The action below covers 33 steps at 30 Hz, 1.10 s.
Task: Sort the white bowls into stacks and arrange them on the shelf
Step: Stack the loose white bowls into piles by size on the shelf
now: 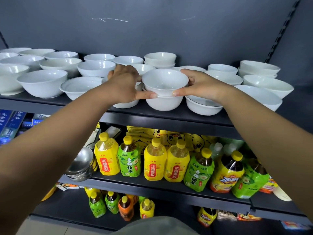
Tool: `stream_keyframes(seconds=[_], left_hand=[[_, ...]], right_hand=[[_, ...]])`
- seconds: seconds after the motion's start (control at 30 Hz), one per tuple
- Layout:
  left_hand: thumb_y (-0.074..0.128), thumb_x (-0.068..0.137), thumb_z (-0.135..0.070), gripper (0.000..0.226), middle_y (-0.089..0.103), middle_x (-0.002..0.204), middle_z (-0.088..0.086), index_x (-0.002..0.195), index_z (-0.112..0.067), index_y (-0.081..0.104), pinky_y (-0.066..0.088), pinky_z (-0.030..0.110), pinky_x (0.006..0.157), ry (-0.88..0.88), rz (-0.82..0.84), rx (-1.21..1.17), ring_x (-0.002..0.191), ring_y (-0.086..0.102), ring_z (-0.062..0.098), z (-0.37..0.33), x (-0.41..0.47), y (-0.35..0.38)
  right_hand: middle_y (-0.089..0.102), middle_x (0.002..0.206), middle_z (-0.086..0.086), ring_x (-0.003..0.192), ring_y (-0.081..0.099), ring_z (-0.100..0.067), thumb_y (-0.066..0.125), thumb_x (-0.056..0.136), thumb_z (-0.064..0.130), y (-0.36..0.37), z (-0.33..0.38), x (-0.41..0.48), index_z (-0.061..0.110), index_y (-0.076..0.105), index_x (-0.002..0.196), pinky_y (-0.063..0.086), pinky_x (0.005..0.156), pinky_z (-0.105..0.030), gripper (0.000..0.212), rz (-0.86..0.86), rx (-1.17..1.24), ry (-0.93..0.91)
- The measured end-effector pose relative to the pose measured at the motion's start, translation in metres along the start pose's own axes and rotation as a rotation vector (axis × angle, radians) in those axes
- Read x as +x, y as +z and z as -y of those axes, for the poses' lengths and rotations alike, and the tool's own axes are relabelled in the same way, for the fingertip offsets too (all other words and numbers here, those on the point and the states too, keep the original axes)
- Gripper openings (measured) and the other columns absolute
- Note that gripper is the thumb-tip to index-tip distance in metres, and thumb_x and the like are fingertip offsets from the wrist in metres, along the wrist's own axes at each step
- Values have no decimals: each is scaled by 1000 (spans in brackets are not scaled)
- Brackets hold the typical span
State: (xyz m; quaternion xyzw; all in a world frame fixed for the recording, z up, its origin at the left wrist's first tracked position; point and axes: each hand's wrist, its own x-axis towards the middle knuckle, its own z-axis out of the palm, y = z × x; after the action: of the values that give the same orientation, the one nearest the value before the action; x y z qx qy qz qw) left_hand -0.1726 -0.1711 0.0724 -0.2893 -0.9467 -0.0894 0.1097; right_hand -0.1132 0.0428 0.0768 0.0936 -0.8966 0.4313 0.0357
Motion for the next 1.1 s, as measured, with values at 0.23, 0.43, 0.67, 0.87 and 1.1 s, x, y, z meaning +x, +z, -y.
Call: stream_keyframes(seconds=[0.23,0.43,0.67,0.87,1.1], left_hand=[[34,52,-79,92,49,129,7,121,-24,59,25,41,99,-14,-48,-46,127,29,30,-1,0,3],[12,43,-84,109,51,126,6,119,-22,60,25,41,97,24,-62,-20,124,32,30,0,1,4],[12,45,-84,108,53,127,7,118,-20,61,27,41,98,39,-114,-35,123,34,32,3,0,8],[37,77,-58,67,66,109,16,105,-5,69,28,22,94,133,-506,-315,110,51,34,4,-15,17],[48,88,-18,30,69,87,11,89,0,71,40,23,79,377,-692,-533,86,54,16,-39,-42,22]], right_hand=[[63,117,5,110,57,-10,72,76,21,1,-2,0,22,54,114,42,102,-34,42,-15,50,-3],[63,119,2,112,57,-12,75,72,27,4,-7,-1,16,53,120,41,104,-40,54,-43,83,-2],[60,122,12,114,55,-5,72,75,33,10,-6,-4,25,47,127,40,104,-35,58,-69,51,26],[54,124,7,120,48,-6,67,80,32,4,1,-20,14,40,133,35,99,-15,63,-189,-126,87],[53,134,-1,124,46,-13,64,82,34,-17,-11,-71,16,50,129,28,94,-13,53,-604,-421,72]])
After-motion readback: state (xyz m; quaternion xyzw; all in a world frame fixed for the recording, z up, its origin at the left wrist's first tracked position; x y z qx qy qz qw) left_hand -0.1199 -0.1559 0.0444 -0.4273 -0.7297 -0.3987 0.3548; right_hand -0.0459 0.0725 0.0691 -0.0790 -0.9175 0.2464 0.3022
